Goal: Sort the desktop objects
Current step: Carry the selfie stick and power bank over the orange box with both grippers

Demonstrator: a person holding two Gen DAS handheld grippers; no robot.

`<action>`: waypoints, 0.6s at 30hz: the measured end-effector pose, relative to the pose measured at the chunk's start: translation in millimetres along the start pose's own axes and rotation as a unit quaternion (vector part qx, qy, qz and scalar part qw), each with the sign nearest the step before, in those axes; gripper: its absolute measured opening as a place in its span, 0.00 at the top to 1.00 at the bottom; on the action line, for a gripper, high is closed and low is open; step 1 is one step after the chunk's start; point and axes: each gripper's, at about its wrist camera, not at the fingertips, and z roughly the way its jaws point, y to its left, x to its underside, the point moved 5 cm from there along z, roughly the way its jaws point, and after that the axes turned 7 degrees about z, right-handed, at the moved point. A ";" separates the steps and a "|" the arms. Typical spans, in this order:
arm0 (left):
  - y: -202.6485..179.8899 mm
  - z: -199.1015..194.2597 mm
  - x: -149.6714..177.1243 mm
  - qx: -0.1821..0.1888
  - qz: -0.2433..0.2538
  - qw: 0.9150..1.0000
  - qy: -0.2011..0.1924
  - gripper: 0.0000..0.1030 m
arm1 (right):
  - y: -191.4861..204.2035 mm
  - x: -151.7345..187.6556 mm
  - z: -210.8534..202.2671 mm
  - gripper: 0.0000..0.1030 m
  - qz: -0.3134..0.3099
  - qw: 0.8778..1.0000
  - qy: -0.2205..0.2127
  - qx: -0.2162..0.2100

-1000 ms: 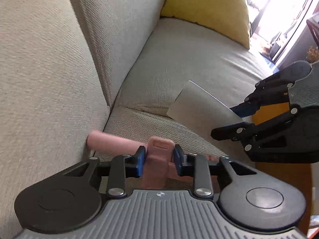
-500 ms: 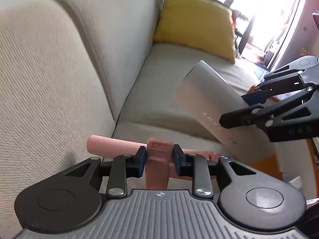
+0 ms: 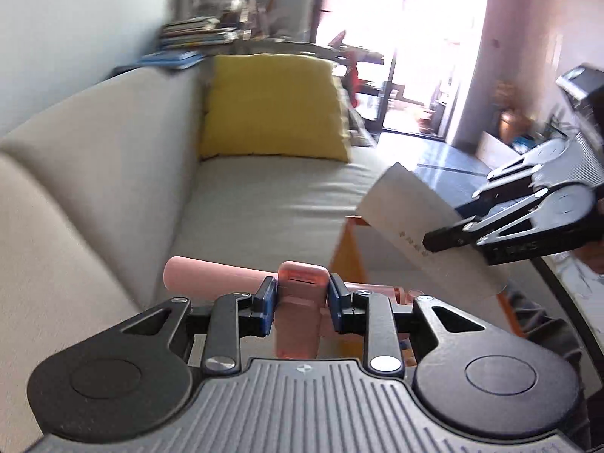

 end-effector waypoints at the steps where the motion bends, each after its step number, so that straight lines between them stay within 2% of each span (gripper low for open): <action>1: -7.3 7.7 -2.5 0.006 0.008 1.000 0.001 0.68 | -10.5 5.9 4.6 0.71 0.022 1.000 0.008 0.005; 5: -37.3 29.2 -10.6 0.026 0.046 0.999 0.005 0.68 | -51.0 42.6 25.8 0.71 0.139 0.990 0.029 0.019; 9: -54.7 51.9 -13.4 0.041 0.072 0.996 0.014 0.68 | -75.5 60.3 70.1 0.71 0.239 0.970 0.050 0.003; 13: -66.0 72.5 -15.5 0.047 0.104 0.993 0.024 0.68 | -94.5 72.9 97.9 0.71 0.274 0.959 0.071 -0.006; 18: -78.5 85.0 -12.6 0.061 0.128 0.990 0.028 0.68 | -108.6 92.0 125.4 0.71 0.326 0.939 0.106 -0.034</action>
